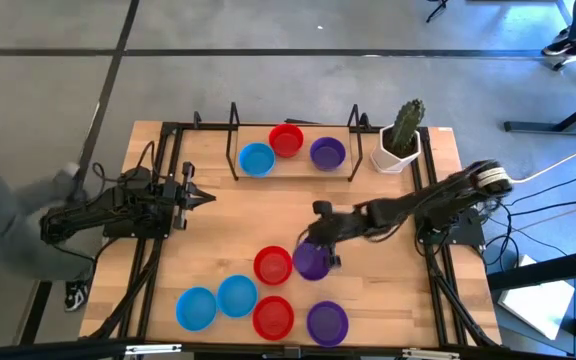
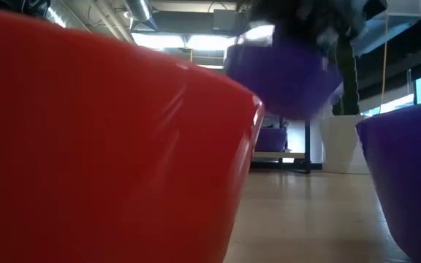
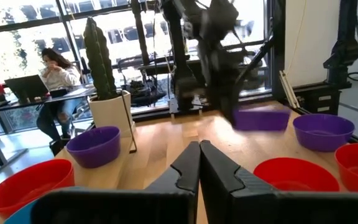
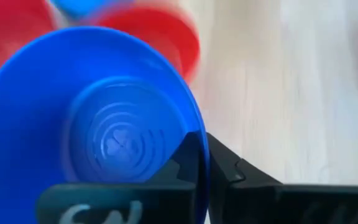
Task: Pick & Place Mini bowls
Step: Stack the purple bowl on top of the purple bowl on the shelf
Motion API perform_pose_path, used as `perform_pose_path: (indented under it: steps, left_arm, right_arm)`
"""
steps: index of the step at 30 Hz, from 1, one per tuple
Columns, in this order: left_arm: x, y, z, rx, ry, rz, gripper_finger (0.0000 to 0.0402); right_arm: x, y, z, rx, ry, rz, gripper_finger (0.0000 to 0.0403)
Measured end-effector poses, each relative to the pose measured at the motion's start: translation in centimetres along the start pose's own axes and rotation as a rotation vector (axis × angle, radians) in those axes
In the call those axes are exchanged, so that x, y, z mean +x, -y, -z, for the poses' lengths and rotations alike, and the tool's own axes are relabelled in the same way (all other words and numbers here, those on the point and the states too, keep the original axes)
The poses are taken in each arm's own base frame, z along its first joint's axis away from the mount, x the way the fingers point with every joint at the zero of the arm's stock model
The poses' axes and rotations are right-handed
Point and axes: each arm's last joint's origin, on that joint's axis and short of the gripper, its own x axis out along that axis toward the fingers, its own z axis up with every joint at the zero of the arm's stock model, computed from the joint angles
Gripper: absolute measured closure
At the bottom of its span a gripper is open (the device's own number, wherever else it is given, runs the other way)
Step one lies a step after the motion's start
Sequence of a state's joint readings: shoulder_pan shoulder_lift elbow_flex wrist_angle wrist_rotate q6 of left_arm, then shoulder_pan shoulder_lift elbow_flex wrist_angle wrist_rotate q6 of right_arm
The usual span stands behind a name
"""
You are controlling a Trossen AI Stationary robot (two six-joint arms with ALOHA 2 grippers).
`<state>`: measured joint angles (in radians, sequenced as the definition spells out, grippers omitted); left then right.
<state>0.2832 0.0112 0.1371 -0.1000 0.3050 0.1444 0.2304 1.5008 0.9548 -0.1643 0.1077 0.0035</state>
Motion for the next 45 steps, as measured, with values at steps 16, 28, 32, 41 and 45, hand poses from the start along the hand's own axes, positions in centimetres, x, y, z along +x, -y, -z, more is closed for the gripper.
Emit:
perform_pose_path:
  steps: [16,28,32,41,45]
  left_arm:
    - [0.0,0.0,0.0,-0.001,-0.002,0.0,0.0397]
    - [0.0,0.0,0.0,-0.001,-0.002,-0.007,0.0399]
    - [0.0,-0.1,0.0,-0.001,-0.007,-0.044,0.0396]
    - [0.0,-0.1,0.1,-0.002,-0.012,-0.046,0.0391]
    - [0.0,-0.1,0.1,-0.002,-0.012,-0.046,0.0391]
  right_arm:
    - [-6.4,4.3,10.0,0.128,0.538,-0.054,0.0397]
    - [-8.0,5.7,6.8,0.128,0.673,0.099,0.0397]
    - [-9.6,7.1,1.1,0.107,0.522,0.289,0.0397]
    - [-12.8,14.9,-6.4,0.26,0.001,0.688,0.0398]
    - [-12.4,19.1,-6.4,0.352,-0.146,0.677,0.0398]
